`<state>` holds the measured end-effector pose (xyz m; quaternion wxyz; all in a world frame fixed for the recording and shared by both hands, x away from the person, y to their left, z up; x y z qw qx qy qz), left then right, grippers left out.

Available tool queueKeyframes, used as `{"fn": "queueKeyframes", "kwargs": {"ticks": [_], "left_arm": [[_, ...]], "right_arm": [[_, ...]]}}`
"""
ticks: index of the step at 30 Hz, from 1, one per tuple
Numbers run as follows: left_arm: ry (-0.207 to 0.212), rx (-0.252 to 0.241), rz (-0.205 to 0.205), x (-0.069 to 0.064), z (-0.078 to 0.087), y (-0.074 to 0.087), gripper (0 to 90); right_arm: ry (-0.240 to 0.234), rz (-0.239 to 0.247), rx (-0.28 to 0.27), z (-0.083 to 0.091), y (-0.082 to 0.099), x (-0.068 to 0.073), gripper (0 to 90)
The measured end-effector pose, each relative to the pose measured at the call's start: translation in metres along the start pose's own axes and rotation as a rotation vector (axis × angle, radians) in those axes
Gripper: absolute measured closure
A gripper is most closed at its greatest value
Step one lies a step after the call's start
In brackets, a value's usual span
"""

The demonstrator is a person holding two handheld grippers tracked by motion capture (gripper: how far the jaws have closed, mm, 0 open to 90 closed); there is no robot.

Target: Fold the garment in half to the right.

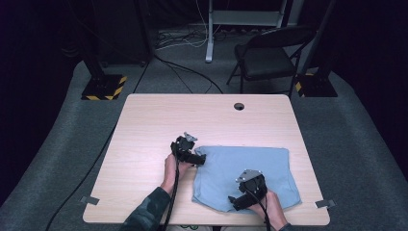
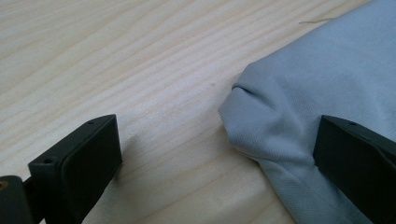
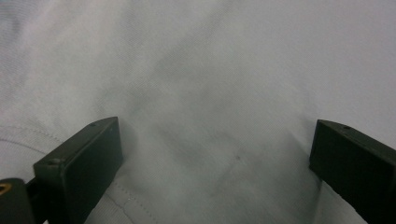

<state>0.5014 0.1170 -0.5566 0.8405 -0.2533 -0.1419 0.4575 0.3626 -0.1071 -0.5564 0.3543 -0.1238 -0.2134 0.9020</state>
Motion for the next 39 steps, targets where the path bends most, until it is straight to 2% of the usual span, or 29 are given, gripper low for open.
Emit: {"fn": "queueKeyframes", "kwargs": {"ticks": [4,6,10,13,16,18,21,24,29,31,34,39], "left_arm": [[-0.001,-0.001,-0.004,-0.004,-0.001,-0.001,0.7],[0.006,-0.002,-0.007,-0.007,-0.001,-0.002,1.0],[0.008,-0.007,-0.010,-0.005,0.004,-0.004,1.6],[-0.007,-0.024,0.018,0.005,0.012,-0.006,1.5],[-0.008,-0.014,0.024,0.008,0.011,-0.006,1.5],[-0.010,0.015,0.015,0.007,0.005,-0.004,1.7],[-0.018,0.016,0.011,0.005,0.003,-0.004,1.8],[-0.019,0.020,-0.001,0.003,0.002,-0.005,1.7],[-0.013,0.012,-0.016,-0.004,-0.001,-0.008,1.6],[0.001,0.008,-0.017,-0.006,-0.003,-0.010,1.6],[0.030,-0.001,0.008,-0.002,-0.003,-0.009,0.2],[0.064,-0.033,0.029,0.001,0.004,-0.011,0.2]], "right_arm": [[-0.003,-0.011,0.006,0.001,0.003,-0.002,1.6],[0.014,-0.009,0.016,0.004,0.004,-0.002,1.6],[0.014,-0.012,-0.005,0.007,0.002,0.001,1.3],[-0.005,0.007,-0.063,0.009,-0.014,0.012,0.1],[-0.010,0.031,-0.068,0.005,-0.023,0.019,0.4],[-0.009,0.055,-0.028,-0.008,-0.028,0.024,0.7],[-0.009,0.058,-0.012,-0.011,-0.026,0.023,0.7],[-0.028,0.036,-0.010,-0.011,-0.021,0.017,0.6],[-0.029,0.018,-0.011,-0.008,-0.014,0.012,0.6],[-0.030,0.009,-0.013,-0.007,-0.012,0.010,0.6],[-0.034,-0.002,-0.018,-0.006,-0.010,0.009,0.6],[-0.041,-0.002,-0.048,0.000,-0.014,0.013,0.3]]}}
Point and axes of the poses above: each handheld gripper's, and its own axes: z roughly backward along the jaws, y roughly out of its underside, x roughly to its left, the point moved 4 cm from there along -z, roughly forward along the jaws, and after that the axes turned 10 degrees about x, right-handed, at the moved point
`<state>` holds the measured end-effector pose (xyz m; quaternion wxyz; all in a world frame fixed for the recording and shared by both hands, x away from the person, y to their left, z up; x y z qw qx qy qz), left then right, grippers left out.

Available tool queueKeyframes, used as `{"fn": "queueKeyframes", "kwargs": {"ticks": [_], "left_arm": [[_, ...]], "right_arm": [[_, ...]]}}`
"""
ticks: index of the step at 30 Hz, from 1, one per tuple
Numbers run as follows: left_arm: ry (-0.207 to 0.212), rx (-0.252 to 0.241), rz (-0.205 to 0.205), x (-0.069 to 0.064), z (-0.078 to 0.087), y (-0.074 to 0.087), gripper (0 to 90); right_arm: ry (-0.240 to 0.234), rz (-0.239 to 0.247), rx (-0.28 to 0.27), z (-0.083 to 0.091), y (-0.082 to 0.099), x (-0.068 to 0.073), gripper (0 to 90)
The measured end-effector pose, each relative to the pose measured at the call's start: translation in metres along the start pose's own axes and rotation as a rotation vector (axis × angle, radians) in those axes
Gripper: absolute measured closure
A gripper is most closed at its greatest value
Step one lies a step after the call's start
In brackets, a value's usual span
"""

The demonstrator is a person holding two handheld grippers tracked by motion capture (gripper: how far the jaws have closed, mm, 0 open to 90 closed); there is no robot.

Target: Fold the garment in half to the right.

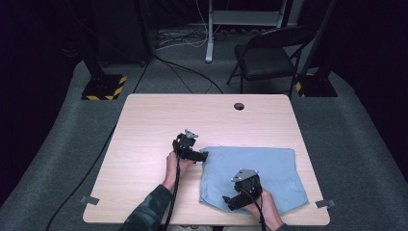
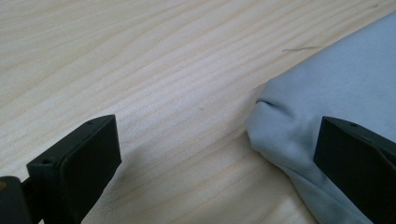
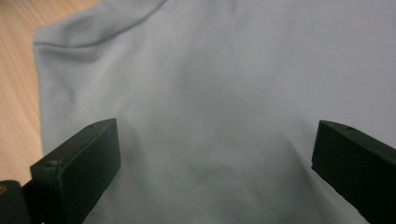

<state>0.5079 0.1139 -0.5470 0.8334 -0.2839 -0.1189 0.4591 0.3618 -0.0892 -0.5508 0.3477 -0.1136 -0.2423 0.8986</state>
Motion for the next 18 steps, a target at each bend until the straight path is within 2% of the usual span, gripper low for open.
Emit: {"fn": "queueKeyframes", "kwargs": {"ticks": [7,8,9,11,12,17,18], "left_arm": [[0.031,-0.017,-0.010,-0.003,0.003,-0.002,0.2],[0.040,-0.020,-0.017,-0.004,0.004,-0.002,0.2],[0.070,-0.020,-0.019,-0.006,0.003,-0.003,0.1],[0.074,-0.019,-0.029,-0.008,0.002,-0.004,0.1],[0.101,-0.016,-0.036,-0.011,0.000,-0.005,0.1],[0.109,0.000,-0.075,-0.019,-0.006,-0.008,0.1],[0.114,0.001,-0.073,-0.021,-0.008,-0.008,0.1]], "right_arm": [[-0.016,0.005,-0.029,0.003,-0.007,0.009,0.3],[-0.018,0.007,-0.033,0.003,-0.008,0.010,0.3],[-0.025,0.008,-0.041,0.003,-0.010,0.014,0.3],[-0.027,0.009,-0.044,0.003,-0.012,0.017,0.2],[-0.032,0.017,-0.046,0.001,-0.015,0.023,0.0],[-0.052,0.047,-0.038,-0.007,-0.025,0.044,0.0],[-0.054,0.055,-0.033,-0.009,-0.027,0.048,0.0]]}}
Point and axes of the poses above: each handheld gripper's, and its own axes: z roughly backward along the jaws, y roughly out of its underside, x roughly to its left, the point moved 4 cm from there along -z, roughly forward along the jaws, and after that the axes turned 10 degrees about x, right-handed, at the moved point
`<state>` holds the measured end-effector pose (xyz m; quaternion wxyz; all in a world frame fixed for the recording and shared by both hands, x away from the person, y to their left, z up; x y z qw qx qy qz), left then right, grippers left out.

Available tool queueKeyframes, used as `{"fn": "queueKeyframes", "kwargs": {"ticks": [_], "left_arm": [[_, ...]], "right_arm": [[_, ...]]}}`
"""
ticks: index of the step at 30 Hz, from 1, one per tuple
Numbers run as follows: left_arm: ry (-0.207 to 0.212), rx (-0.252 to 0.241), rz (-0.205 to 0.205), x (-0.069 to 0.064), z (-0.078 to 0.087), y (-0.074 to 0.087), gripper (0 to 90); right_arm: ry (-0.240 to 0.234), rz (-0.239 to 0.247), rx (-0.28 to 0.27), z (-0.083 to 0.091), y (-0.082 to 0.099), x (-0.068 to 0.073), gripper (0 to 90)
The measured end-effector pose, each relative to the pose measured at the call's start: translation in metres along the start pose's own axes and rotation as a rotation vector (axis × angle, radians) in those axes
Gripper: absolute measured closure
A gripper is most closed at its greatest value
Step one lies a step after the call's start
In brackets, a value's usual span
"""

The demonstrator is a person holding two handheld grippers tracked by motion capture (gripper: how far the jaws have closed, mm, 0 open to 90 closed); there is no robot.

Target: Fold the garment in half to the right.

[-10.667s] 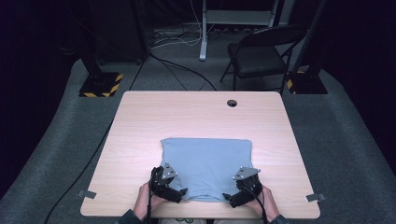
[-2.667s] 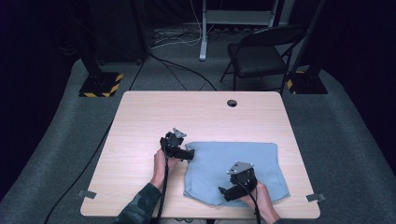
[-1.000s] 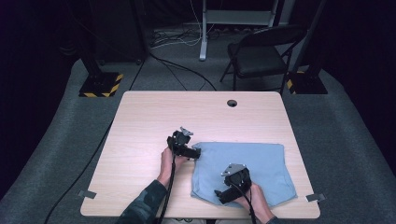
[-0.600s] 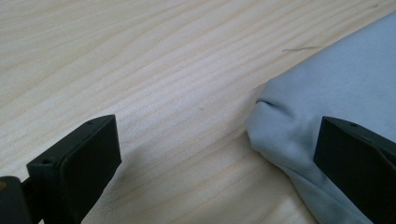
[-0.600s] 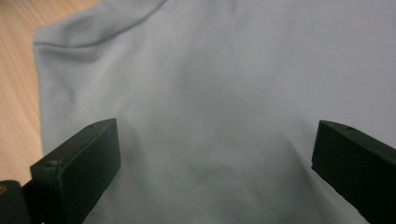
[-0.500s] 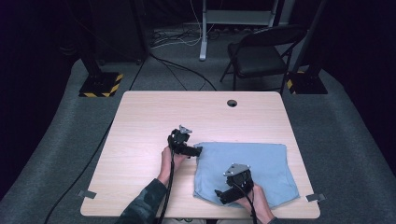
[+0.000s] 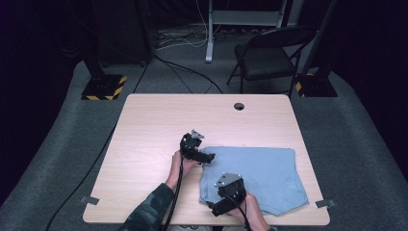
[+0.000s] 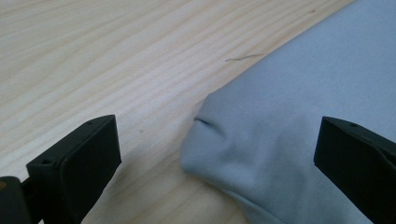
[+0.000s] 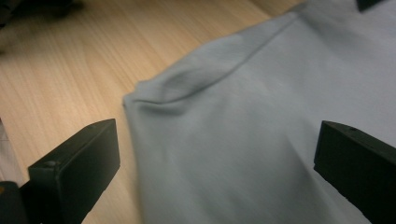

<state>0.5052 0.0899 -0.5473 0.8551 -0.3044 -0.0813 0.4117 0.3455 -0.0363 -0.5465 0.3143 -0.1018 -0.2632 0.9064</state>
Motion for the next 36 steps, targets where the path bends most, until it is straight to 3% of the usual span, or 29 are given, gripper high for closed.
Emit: {"fn": "queueKeyframes", "kwargs": {"ticks": [6,10,12,18,21,25,30,36], "left_arm": [[0.011,0.016,-0.014,-0.004,-0.005,-0.004,0.1],[-0.007,0.032,-0.040,-0.005,-0.008,-0.005,1.9],[-0.004,0.034,-0.048,-0.005,-0.008,-0.004,7.1],[-0.008,0.022,-0.048,-0.005,-0.007,-0.004,17.8],[-0.018,0.043,-0.085,-0.008,-0.005,-0.002,22.8],[-0.016,0.036,-0.111,-0.010,-0.002,0.002,32.6],[0.001,0.009,-0.087,-0.007,0.000,0.004,44.6],[0.006,-0.004,-0.095,-0.007,0.001,0.006,58.4]], "right_arm": [[0.000,0.030,0.014,-0.012,-0.009,0.016,0.0],[0.034,0.064,0.025,-0.019,-0.016,0.028,1.8],[0.067,0.075,0.031,-0.023,-0.019,0.032,9.9],[0.027,0.027,0.023,-0.021,-0.018,0.030,31.9],[0.030,0.015,0.018,-0.019,-0.017,0.028,41.8],[0.040,0.008,0.009,-0.017,-0.015,0.026,52.3],[0.046,0.011,-0.006,-0.016,-0.013,0.026,64.6],[0.050,0.017,-0.028,-0.015,-0.010,0.021,75.1]]}}
Point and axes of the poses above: each handheld gripper's, and its own axes: z roughly backward along the jaws, y roughly out of its underside, x roughly to its left, the point moved 4 cm from there along -z, roughly forward along the jaws, and after that the axes turned 10 degrees about x, right-handed, at the moved point
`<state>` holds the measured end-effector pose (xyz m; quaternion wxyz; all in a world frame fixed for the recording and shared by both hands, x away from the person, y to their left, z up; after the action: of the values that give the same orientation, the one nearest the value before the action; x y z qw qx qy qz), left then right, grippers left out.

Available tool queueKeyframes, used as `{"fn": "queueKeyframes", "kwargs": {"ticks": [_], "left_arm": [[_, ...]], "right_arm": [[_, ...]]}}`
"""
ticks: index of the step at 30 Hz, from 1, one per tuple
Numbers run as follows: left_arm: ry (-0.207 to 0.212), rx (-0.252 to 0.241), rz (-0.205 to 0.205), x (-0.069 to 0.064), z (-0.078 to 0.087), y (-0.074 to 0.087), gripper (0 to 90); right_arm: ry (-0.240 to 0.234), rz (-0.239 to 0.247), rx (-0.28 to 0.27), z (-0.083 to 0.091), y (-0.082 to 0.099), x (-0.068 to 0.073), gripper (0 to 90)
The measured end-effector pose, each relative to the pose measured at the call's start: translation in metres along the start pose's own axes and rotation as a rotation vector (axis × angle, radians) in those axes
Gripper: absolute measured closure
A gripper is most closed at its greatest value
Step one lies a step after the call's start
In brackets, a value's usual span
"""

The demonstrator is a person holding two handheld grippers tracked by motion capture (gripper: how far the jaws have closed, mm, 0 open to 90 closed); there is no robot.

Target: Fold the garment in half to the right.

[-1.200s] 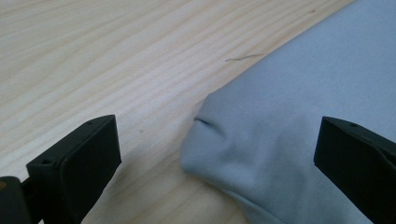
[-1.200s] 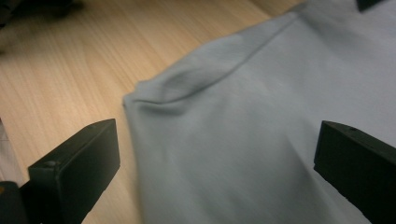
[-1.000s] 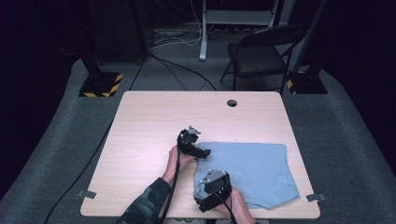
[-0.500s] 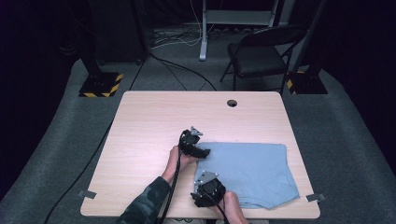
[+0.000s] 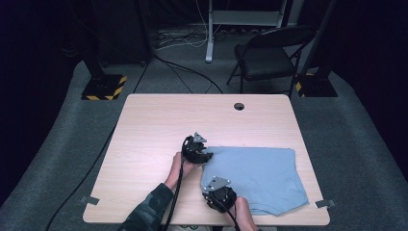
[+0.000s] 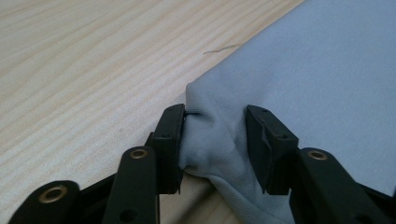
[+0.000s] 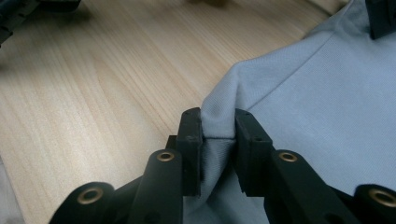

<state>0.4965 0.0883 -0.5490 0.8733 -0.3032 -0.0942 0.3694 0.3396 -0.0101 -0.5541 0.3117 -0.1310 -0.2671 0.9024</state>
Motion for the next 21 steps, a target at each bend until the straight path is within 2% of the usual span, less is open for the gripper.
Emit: {"fn": "queueKeyframes", "kwargs": {"ticks": [5,8,14,21], "left_arm": [[0.017,-0.013,0.008,0.000,0.000,0.001,64.5],[0.030,-0.013,0.005,0.000,0.000,0.001,69.6],[0.089,-0.034,0.054,0.006,0.002,0.000,75.2],[0.079,-0.043,0.051,0.011,0.010,-0.004,77.6]], "right_arm": [[0.009,0.004,0.000,0.000,0.000,0.000,77.4],[0.002,-0.011,-0.008,0.001,0.001,0.000,78.5],[-0.045,-0.052,-0.034,0.003,0.002,-0.004,79.5],[-0.080,-0.091,-0.090,0.012,-0.002,-0.008,79.7]]}}
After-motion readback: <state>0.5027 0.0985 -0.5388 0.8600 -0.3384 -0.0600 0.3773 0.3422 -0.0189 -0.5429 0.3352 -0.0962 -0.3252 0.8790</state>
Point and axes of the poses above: each handheld gripper's, and its own axes: z roughly backward along the jaws, y roughly out of its underside, x roughly to its left, the point moved 4 cm from there along -z, roughly forward along the jaws, and after that the axes turned 10 degrees about x, right-handed, at the moved point
